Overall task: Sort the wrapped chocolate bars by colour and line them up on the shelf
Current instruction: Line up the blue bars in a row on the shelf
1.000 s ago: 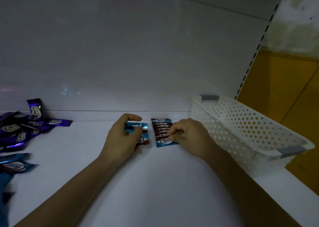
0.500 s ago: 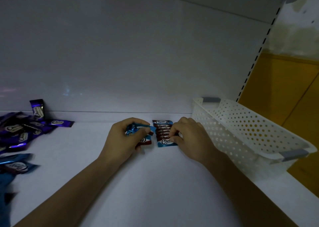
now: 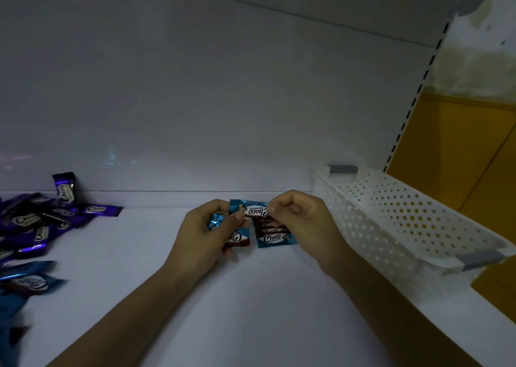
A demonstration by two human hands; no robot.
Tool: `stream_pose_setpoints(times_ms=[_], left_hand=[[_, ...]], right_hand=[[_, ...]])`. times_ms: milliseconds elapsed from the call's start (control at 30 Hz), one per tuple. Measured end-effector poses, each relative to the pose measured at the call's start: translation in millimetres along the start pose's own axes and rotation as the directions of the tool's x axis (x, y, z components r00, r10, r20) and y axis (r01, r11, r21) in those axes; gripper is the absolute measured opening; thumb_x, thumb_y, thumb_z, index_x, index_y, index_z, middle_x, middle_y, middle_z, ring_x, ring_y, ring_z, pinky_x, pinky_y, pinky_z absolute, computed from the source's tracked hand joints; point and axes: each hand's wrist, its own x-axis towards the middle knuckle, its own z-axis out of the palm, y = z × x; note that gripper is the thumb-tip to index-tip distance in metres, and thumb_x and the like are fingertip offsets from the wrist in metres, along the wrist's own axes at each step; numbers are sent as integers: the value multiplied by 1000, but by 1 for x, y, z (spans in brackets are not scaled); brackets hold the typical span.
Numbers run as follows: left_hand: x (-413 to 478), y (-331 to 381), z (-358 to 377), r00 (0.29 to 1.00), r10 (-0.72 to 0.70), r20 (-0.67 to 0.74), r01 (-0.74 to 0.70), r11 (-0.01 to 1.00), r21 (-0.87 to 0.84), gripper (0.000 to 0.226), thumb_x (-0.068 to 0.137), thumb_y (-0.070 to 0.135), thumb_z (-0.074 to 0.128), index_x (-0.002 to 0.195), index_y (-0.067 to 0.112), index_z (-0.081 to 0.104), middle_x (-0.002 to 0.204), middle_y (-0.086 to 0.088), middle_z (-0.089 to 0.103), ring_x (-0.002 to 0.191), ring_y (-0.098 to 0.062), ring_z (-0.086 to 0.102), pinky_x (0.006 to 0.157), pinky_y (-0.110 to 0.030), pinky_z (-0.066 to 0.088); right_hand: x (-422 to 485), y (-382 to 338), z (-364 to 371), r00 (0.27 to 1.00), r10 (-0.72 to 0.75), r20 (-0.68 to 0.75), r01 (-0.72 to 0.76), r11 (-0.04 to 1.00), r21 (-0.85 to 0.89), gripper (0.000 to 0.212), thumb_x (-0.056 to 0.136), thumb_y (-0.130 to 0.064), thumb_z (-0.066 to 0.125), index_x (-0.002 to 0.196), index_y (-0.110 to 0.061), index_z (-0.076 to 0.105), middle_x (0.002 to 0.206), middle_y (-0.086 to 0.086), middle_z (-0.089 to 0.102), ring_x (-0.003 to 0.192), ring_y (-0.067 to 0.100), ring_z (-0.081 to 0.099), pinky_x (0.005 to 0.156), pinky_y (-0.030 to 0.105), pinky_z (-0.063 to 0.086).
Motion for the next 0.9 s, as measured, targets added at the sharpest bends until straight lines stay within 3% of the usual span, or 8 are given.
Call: stream_pose_setpoints(times_ms=[167, 467, 500, 567, 667, 767, 833, 900], left_hand=[[-1, 1, 0, 999, 39, 37, -39, 999, -3, 12, 90, 13, 63, 86, 3, 68, 71, -5, 72, 45, -7, 61, 37, -14, 40], [2, -7, 0, 996, -12, -89, 18, 997, 76, 13, 92, 27, 61, 86, 16, 67, 64, 2, 68, 51, -12, 65, 40, -17, 44], [2, -8, -1, 994, -10, -112, 19, 997, 77, 13, 92, 28, 61, 89, 17, 66, 65, 1, 67, 48, -8, 63, 40, -16, 43], [4, -9, -2, 987, -17, -157, 29, 997, 74, 11, 92, 30, 60, 97, 20, 64, 71, 0, 64, 47, -4, 57, 40, -14, 41], [6, -9, -5, 986, -59, -154, 73, 994, 84, 24, 92, 22, 60, 114, 30, 54, 89, 3, 58, 67, -9, 57, 43, -10, 43], [6, -9, -4, 991, -72, -113, 82, 993, 86, 34, 93, 8, 55, 119, 30, 51, 95, 8, 57, 62, -3, 57, 45, -11, 45], [6, -11, -4, 991, -80, -104, 90, 991, 94, 39, 93, 2, 53, 121, 30, 50, 95, 10, 55, 57, -3, 57, 46, -12, 47], [6, -11, -4, 991, -79, -105, 90, 990, 111, 42, 93, 4, 56, 123, 32, 47, 96, 13, 54, 67, -9, 58, 47, -12, 48]], right_hand=[[-3, -2, -1, 975, 74, 209, -84, 996, 39, 14, 85, -8, 67, 98, -11, 69, 88, 8, 73, 79, 18, 69, 71, 23, 56], [3, -7, -17, 990, 141, -14, -134, 965, 226, 9, 82, 3, 63, 85, -4, 58, 76, 5, 71, 68, 12, 70, 57, 18, 52], [3, -7, -19, 993, 119, -20, -114, 980, 163, 10, 82, 4, 62, 85, -4, 59, 76, 5, 70, 68, 9, 69, 57, 17, 52], [3, -5, -22, 1000, 23, 17, -20, 987, -162, 10, 83, 3, 62, 85, -7, 61, 74, 4, 67, 61, 1, 63, 56, 13, 48], [3, 0, -28, 981, 27, 190, 83, 833, -547, 13, 87, -5, 61, 94, -11, 69, 85, 0, 67, 73, 2, 63, 64, 14, 50], [1, 4, -30, 955, 77, 286, 131, 756, -642, 18, 90, -11, 60, 104, -11, 72, 95, -3, 63, 87, 8, 59, 75, 10, 45], [0, 7, -28, 951, 53, 306, 187, 689, -700, 18, 89, -13, 62, 104, -13, 72, 99, 1, 65, 87, 8, 55, 80, 18, 46], [0, 7, -27, 952, 8, 307, 236, 620, -749, 18, 88, -17, 63, 104, -15, 73, 103, 2, 68, 86, 8, 55, 84, 25, 46]])
